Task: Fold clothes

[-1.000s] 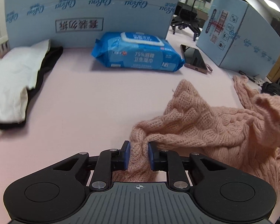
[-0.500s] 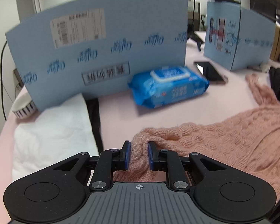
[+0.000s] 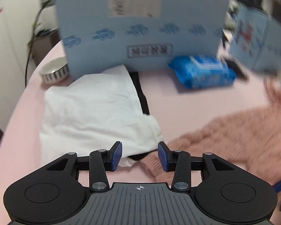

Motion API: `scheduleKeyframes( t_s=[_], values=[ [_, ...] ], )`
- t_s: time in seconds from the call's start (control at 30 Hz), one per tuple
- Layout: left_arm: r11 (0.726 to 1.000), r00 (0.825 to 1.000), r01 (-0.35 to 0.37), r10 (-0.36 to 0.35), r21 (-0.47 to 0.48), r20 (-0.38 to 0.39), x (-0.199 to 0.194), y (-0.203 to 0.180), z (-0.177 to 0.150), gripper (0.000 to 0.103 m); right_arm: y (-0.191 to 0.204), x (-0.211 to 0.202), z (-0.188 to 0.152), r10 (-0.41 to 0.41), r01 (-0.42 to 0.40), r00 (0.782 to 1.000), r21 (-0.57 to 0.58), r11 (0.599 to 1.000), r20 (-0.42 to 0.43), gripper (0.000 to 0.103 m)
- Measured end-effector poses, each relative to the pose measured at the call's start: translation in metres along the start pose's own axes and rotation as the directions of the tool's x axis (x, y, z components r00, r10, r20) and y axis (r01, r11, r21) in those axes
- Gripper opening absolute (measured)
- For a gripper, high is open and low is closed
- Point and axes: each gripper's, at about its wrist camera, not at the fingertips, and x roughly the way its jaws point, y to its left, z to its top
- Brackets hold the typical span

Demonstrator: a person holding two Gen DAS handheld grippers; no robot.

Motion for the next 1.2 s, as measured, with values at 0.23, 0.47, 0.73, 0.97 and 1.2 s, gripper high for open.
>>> scheduleKeyframes(
  t_s=[0.23, 0.47, 0.73, 0.97, 1.2],
  values=[
    [0.996, 0.988, 0.069, -0.075, -0.051, -0.135, 0.059, -0.025, -0.024, 0.041, -0.018, 0.019, -0.005, -0.179, 0.170, 0.981, -0.114, 0.979, -0.077, 0.033],
    [0.997, 0.995, -0.077, 0.078, 0.021, -0.061, 0.045, -0.020, -0.026, 0.043, -0.001, 0.024, -0.031, -0.222, 0.178, 0.965, -0.270, 0.946, -0.139, 0.040],
    [0.994, 0.991, 0.056, -0.044, -0.095, 0.127, -0.043, -0.029, -0.057, 0.048, -0.008, -0.043, -0.032, -0.208, 0.203, 0.978, -0.197, 0.959, -0.007, 0.040],
    [0.975, 0.980, 0.177, -0.188, -0.133, -0.068, -0.047, -0.072, -0.125, 0.049, -0.048, -0.074, -0.050, -0.278, 0.278, 0.960, -0.056, 0.959, 0.017, 0.040],
    [0.977, 0.997, -0.038, 0.022, -0.210, -0.078, -0.045, -0.040, -0.138, 0.045, -0.073, -0.079, -0.073, -0.292, 0.292, 0.955, -0.010, 0.956, -0.046, 0.039]
  ],
)
